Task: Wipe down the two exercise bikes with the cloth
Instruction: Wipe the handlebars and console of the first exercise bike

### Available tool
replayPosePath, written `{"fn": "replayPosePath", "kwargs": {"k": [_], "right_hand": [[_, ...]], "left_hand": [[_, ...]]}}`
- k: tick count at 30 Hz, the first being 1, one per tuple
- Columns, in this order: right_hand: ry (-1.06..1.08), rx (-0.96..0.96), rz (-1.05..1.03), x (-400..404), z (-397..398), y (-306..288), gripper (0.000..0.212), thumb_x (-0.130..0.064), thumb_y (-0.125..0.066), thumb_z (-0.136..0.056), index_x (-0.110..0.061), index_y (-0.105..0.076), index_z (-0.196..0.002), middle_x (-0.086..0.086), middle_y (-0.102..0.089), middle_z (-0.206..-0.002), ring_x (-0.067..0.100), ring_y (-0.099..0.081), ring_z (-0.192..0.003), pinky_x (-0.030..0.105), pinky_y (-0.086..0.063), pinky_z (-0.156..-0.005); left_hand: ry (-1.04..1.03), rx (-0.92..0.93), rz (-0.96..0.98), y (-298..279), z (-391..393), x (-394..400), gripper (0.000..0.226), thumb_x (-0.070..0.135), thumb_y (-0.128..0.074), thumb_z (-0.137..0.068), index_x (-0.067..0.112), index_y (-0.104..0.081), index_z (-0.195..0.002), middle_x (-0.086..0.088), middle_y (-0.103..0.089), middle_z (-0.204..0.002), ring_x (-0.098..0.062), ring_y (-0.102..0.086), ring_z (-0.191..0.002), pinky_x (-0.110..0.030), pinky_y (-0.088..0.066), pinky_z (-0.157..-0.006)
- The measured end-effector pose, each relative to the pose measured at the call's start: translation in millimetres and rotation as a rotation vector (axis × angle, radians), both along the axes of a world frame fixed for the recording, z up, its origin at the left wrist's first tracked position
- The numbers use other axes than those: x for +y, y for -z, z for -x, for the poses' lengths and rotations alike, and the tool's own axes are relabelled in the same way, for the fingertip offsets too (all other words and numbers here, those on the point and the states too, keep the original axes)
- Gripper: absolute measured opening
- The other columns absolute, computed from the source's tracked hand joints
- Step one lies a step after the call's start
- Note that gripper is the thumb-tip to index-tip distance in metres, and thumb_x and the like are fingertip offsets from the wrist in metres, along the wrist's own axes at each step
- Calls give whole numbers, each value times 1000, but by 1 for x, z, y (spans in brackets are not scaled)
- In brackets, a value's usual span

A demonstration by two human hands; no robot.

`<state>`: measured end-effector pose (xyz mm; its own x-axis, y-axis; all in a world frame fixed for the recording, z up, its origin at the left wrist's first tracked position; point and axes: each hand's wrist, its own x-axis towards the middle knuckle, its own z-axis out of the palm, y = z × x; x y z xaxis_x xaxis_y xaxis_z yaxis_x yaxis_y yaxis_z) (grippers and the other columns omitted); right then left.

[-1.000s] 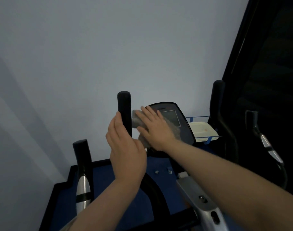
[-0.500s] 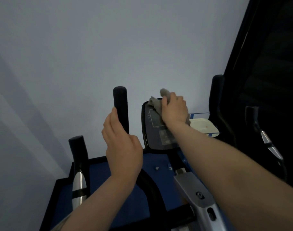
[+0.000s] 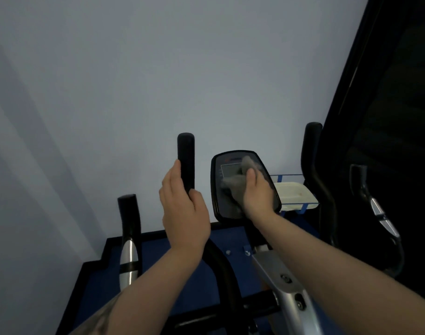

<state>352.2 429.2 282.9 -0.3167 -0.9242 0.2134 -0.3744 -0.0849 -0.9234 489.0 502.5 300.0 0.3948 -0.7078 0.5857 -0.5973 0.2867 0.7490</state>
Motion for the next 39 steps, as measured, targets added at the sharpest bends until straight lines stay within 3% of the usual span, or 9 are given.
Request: {"fn": "replayPosePath", "kwargs": {"k": [5, 9, 11, 18, 22, 25, 29, 35, 39], "right_hand": [[-393, -690, -306, 23, -77, -51, 52, -53, -31, -101, -19, -52, -134, 7, -61, -126, 20, -58, -114, 38, -44, -103], [-439, -287, -161, 61, -94, -28, 32, -49, -32, -102, -24, -38, -122, -7, -53, -110, -8, -53, -87, 11, -43, -77], [-457, -60, -129, 69, -87, -21, 24, -46, -35, -102, -23, -34, -112, -4, -52, -103, -2, -50, -79, 18, -40, -64], [-391, -113, -36, 57, -103, -41, 32, -35, -45, -101, -12, -42, -122, 8, -55, -115, 19, -57, -100, 36, -50, -85], [-469, 91, -114, 71, -80, -24, 22, -37, -42, -102, -16, -43, -108, 1, -57, -96, 9, -55, -81, 24, -43, -63], [-443, -101, 24, 53, -86, -42, 29, -32, -43, -102, -12, -46, -124, 6, -58, -117, 15, -57, -103, 26, -46, -84], [-373, -173, 194, 52, -113, -40, 50, -26, -44, -102, -16, -27, -148, -4, -40, -136, 4, -42, -117, 6, -34, -90], [-374, -214, 262, 26, -105, -70, 36, -31, -44, -102, -13, -42, -133, 6, -50, -123, 19, -55, -108, 31, -48, -91], [-362, -65, 300, 18, -104, -84, 23, -34, -48, -100, -19, -48, -117, 7, -56, -110, 24, -62, -93, 39, -51, -79]], "left_hand": [[106, 180, -25, -8, -6, 4, 53, 0, -35, -99, 23, -41, -146, 7, -46, -142, -5, -43, -129, -26, -37, -109], [97, 18, -38, -2, -49, 29, 51, -5, -38, -96, 25, -51, -136, 10, -49, -141, -1, -41, -130, -17, -29, -112], [56, -109, -53, 4, -68, 45, 54, -9, -40, -94, 22, -50, -137, 6, -45, -145, -4, -38, -133, -22, -27, -114], [-74, -548, -232, 20, -70, 67, 64, -13, -54, -83, 10, -45, -143, -7, -28, -157, -25, -22, -147, -48, -24, -118], [-97, -424, -184, 21, -72, 67, 63, -17, -49, -84, 8, -47, -141, -6, -25, -158, -26, -22, -146, -34, -22, -119], [-160, -258, -178, 20, -73, 67, 69, -18, -44, -87, 14, -37, -147, 0, -15, -161, -22, -16, -147, -3, -14, -102], [-171, -266, -188, 24, -71, 67, 75, -15, -42, -90, 23, -25, -152, 10, -7, -160, -15, -24, -141, -8, -30, -82], [-161, -259, -191, 25, -73, 66, 76, -16, -42, -89, 25, -25, -152, 18, -3, -156, -10, -24, -138, 0, -32, -67], [-180, -269, -193, 26, -73, 66, 77, -18, -43, -88, 23, -26, -152, 14, -5, -158, -13, -25, -139, -8, -30, -81]]}}
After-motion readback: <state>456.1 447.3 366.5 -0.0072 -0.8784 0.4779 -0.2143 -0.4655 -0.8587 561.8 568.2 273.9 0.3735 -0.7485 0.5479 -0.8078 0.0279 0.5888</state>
